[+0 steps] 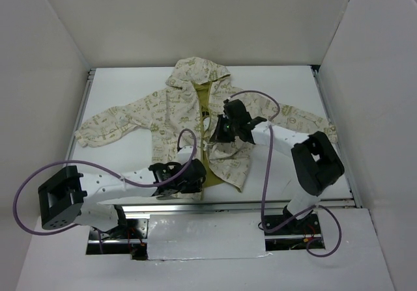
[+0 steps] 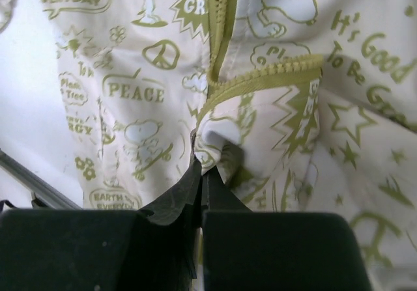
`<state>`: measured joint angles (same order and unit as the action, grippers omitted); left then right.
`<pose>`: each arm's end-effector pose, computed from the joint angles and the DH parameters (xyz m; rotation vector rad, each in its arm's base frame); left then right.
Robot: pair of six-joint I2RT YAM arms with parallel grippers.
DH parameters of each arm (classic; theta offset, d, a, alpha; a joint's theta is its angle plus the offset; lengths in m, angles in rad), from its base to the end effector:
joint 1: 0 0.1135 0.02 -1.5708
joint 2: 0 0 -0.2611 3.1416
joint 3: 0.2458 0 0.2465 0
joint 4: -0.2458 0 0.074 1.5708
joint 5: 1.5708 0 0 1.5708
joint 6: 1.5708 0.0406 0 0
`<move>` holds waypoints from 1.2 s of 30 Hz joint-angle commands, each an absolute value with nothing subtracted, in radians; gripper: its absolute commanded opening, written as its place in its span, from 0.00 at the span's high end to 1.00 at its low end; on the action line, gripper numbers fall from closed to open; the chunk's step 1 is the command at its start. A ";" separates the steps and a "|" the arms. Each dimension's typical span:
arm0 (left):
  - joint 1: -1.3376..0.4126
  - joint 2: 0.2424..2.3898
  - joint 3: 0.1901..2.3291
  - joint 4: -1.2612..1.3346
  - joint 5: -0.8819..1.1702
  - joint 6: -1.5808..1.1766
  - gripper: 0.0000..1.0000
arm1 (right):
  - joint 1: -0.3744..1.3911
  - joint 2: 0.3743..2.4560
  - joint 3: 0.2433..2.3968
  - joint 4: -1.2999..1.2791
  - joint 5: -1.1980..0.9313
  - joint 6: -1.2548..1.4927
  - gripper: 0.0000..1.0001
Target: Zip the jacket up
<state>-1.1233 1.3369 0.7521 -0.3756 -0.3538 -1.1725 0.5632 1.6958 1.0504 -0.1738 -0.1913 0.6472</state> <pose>0.1235 -0.2249 0.1937 -0.2042 2.5203 -0.5401 0.2981 0.1973 0.1935 0.0105 2.5230 0.7649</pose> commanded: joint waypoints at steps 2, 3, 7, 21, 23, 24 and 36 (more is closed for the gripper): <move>-1.141 1.396 0.830 -0.518 -0.417 -1.109 0.53 | 0.569 1.560 0.993 -0.166 -0.166 0.603 1.00; -1.144 1.414 0.831 -0.518 -0.416 -1.101 0.52 | 0.569 1.536 0.983 -0.166 -0.170 0.598 1.00; -1.144 1.459 0.847 -0.515 -0.376 -1.089 0.50 | 0.569 1.493 0.956 -0.173 -0.178 0.584 1.00; -1.189 1.542 0.945 -0.589 -0.364 -1.078 0.43 | 0.569 1.476 0.910 -0.149 -0.199 0.574 1.00; -1.192 1.545 0.945 -0.594 -0.364 -1.080 0.44 | 0.569 1.474 0.907 -0.146 -0.199 0.572 1.00; -1.192 1.551 0.942 -0.592 -0.361 -1.080 0.44 | 0.568 1.473 0.907 -0.146 -0.199 0.572 1.00; -1.206 1.606 0.933 -0.578 -0.330 -1.085 0.45 | 0.569 1.479 0.900 -0.133 -0.207 0.571 1.00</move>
